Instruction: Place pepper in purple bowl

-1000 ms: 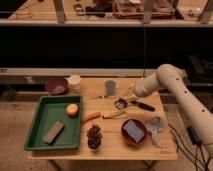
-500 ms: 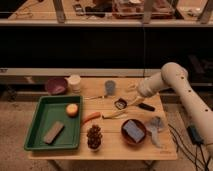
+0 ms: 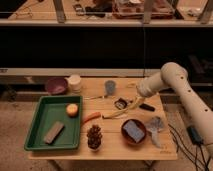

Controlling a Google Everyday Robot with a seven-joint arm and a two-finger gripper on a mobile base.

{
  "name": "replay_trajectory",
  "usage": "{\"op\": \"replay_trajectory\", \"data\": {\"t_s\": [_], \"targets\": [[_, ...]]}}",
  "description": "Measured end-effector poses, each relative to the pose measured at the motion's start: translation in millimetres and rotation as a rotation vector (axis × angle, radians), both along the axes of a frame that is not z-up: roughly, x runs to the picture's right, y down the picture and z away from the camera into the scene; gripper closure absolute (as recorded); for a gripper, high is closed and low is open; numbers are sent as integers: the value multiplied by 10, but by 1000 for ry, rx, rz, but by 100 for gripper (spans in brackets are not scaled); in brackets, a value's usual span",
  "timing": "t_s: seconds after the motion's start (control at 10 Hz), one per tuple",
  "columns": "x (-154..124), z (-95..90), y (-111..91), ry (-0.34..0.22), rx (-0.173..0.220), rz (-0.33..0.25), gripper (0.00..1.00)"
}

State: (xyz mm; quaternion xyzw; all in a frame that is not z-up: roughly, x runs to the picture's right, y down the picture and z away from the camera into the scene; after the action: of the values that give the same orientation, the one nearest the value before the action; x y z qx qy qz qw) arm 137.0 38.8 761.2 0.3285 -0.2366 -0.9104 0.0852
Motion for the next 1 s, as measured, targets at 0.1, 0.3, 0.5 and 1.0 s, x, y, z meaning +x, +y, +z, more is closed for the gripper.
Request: {"op": "replay_trajectory", "data": {"t_s": [0.1,0.3,0.5,1.0], "targets": [[1,-1,2,1,1,-1,26],[-32,-43,-9,18,28,-29,26],[-247,-102,-33,21,64,-78,26],[-720,-162,-59,40,122,-194,26]]}}
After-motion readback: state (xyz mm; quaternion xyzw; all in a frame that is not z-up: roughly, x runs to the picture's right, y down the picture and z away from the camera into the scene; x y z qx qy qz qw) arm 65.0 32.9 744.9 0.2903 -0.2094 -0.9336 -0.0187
